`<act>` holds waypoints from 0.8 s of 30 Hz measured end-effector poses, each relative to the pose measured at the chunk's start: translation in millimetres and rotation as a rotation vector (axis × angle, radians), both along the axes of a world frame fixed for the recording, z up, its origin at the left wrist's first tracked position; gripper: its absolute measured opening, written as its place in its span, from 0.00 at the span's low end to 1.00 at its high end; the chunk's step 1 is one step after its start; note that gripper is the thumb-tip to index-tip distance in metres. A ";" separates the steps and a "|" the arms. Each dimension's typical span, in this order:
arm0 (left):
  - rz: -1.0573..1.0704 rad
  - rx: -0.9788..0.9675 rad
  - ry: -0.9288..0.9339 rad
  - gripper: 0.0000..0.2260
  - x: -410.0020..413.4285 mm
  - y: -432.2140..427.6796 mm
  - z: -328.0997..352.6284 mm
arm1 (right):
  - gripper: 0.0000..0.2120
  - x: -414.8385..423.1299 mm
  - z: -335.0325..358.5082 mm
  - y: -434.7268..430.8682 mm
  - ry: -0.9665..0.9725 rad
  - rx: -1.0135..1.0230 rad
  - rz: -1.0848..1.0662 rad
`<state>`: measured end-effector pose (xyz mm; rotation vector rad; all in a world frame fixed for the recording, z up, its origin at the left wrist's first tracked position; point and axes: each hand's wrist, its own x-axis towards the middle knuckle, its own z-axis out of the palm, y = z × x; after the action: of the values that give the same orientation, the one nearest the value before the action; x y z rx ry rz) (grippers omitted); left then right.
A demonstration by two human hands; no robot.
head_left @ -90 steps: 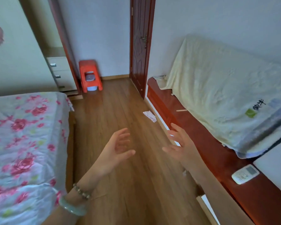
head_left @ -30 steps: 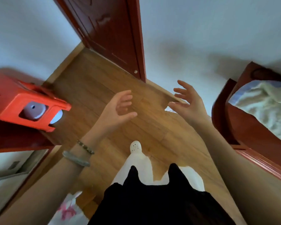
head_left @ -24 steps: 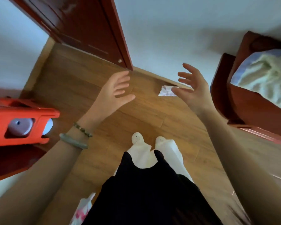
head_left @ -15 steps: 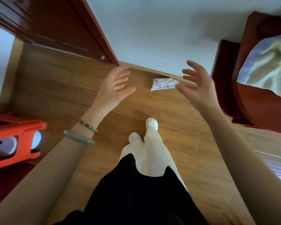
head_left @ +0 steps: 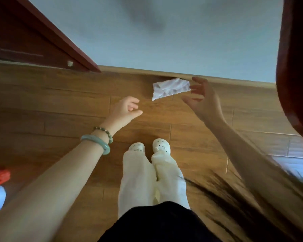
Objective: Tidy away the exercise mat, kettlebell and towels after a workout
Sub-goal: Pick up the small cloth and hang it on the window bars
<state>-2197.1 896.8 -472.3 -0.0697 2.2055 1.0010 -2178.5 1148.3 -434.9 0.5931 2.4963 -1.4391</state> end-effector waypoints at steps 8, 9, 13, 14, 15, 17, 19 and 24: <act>-0.012 -0.045 0.065 0.10 -26.8 11.0 -232.6 | 0.24 -26.1 -236.7 -7.4 -0.114 0.100 0.014; -0.019 -0.046 0.066 0.09 -29.3 12.7 -256.7 | 0.24 -27.9 -263.6 -7.7 -0.128 0.118 0.027; -0.016 -0.072 0.092 0.09 -42.6 25.5 -340.2 | 0.21 -41.0 -353.0 -3.5 -0.149 0.211 0.085; -0.016 -0.083 0.097 0.11 -46.3 29.8 -357.2 | 0.21 -46.3 -370.5 -2.9 -0.153 0.247 0.115; -0.013 -0.093 0.104 0.13 -49.7 34.4 -372.2 | 0.21 -52.0 -386.8 -2.4 -0.162 0.277 0.141; -0.022 -0.120 0.170 0.18 -56.2 43.1 -398.0 | 0.21 -64.3 -415.2 -1.1 -0.188 0.312 0.172; -0.047 -0.129 0.270 0.21 -63.6 51.7 -419.0 | 0.21 -76.8 -438.2 -2.1 -0.177 0.358 0.202; -0.097 -0.103 0.410 0.11 -76.1 70.2 -440.6 | 0.13 -98.9 -461.5 -3.8 -0.136 0.452 0.223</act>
<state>-2273.2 967.0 -912.9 0.2120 2.6028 0.9084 -2277.4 1144.6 -896.4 0.4447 2.6825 -0.7335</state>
